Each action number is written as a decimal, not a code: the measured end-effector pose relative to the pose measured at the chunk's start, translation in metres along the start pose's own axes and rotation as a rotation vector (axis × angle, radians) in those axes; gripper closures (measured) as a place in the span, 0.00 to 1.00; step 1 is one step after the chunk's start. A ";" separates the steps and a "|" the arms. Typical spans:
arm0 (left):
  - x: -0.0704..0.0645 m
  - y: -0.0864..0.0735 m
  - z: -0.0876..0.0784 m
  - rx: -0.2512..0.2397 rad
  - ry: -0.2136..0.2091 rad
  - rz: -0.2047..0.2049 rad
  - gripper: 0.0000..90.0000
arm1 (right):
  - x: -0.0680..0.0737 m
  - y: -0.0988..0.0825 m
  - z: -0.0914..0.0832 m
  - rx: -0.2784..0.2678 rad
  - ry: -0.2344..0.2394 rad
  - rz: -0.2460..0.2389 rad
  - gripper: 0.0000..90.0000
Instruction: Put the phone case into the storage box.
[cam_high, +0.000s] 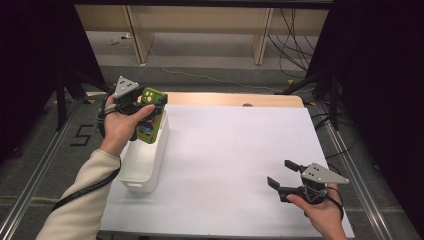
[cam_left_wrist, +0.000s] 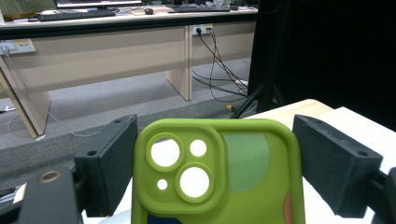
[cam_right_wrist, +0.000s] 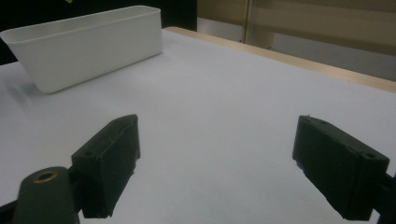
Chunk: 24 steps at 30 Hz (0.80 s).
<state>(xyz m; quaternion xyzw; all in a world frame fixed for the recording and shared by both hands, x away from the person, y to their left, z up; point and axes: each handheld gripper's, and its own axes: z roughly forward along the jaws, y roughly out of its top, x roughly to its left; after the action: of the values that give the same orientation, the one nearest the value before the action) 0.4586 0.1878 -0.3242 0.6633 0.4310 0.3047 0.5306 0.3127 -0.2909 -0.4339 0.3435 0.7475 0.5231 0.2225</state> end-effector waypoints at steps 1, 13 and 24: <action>0.000 0.000 0.000 0.001 0.001 0.000 0.19 | 0.000 0.000 0.000 0.000 0.000 0.001 0.18; 0.004 0.001 0.007 0.007 0.010 0.006 0.19 | 0.000 0.000 0.000 -0.001 -0.001 -0.001 0.18; 0.010 0.000 0.012 0.014 0.026 0.004 0.19 | 0.000 0.000 0.000 0.000 -0.001 0.001 0.18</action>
<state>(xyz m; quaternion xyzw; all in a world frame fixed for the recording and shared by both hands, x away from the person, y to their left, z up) 0.4729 0.1914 -0.3277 0.6639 0.4387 0.3114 0.5194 0.3127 -0.2911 -0.4339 0.3443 0.7471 0.5231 0.2228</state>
